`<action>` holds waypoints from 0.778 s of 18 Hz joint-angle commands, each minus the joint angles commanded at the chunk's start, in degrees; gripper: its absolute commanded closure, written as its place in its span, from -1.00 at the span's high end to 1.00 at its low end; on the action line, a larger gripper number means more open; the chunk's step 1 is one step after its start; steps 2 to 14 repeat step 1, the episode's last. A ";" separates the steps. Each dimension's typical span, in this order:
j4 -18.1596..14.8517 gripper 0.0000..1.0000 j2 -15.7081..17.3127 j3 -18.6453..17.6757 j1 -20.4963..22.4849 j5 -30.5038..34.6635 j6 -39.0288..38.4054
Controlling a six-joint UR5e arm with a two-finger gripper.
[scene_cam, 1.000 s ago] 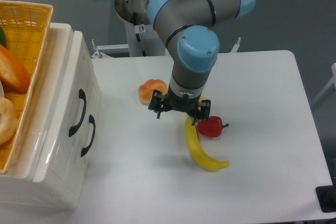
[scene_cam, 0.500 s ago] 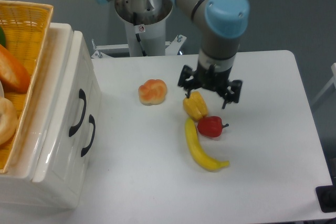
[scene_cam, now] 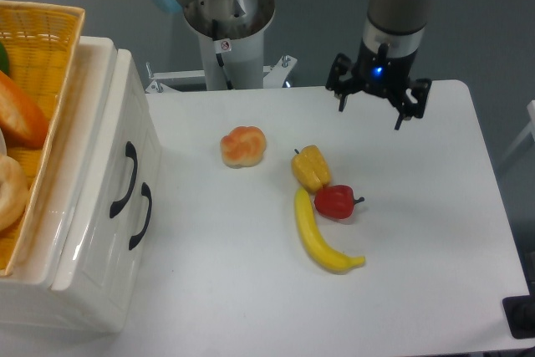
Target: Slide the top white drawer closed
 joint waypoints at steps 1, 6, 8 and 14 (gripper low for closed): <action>0.08 1.00 0.18 -0.44 0.09 0.00 0.00; 0.08 1.00 0.18 -0.44 0.09 0.00 0.00; 0.08 1.00 0.18 -0.44 0.09 0.00 0.00; 0.08 1.00 0.18 -0.44 0.09 0.00 0.00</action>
